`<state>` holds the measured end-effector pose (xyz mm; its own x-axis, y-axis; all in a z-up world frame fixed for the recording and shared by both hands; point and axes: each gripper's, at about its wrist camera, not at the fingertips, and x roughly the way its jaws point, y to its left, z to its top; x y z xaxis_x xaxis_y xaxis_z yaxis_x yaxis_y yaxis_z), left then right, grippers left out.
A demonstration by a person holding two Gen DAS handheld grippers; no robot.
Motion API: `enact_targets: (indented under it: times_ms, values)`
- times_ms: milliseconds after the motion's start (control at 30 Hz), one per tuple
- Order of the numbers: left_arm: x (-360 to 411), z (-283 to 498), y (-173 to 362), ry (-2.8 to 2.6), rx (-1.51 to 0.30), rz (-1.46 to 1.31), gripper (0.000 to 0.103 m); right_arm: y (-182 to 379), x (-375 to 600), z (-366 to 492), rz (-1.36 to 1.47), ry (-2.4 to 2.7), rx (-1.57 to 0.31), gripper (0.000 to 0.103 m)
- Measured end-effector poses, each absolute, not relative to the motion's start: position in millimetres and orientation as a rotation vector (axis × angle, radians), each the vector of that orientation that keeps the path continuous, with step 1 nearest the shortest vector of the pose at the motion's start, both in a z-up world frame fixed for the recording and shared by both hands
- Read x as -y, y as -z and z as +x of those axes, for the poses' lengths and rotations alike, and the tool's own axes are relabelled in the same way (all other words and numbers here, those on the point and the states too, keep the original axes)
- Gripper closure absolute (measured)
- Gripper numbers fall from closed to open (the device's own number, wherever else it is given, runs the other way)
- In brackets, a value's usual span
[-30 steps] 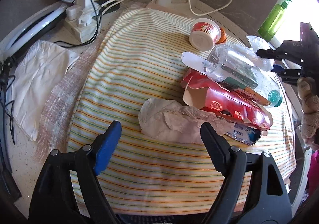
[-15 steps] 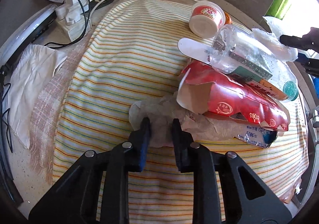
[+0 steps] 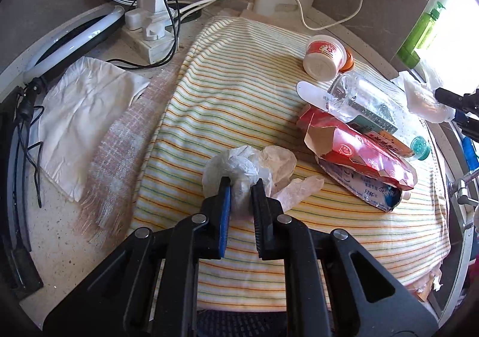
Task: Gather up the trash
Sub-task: 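Lift the tissue with the left tool while the right tool lifts the plastic bag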
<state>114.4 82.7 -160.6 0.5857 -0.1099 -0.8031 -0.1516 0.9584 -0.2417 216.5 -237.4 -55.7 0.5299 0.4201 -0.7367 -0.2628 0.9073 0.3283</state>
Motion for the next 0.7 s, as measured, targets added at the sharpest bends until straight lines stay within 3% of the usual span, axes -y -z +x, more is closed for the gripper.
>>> enact_targets:
  times_ms: [700]
  values:
    - [-84.1,28.1,137.1,-0.017,-0.901,-0.29,0.091,54.0,236.9,88.7,0.128,-0.556,-0.911,0.07]
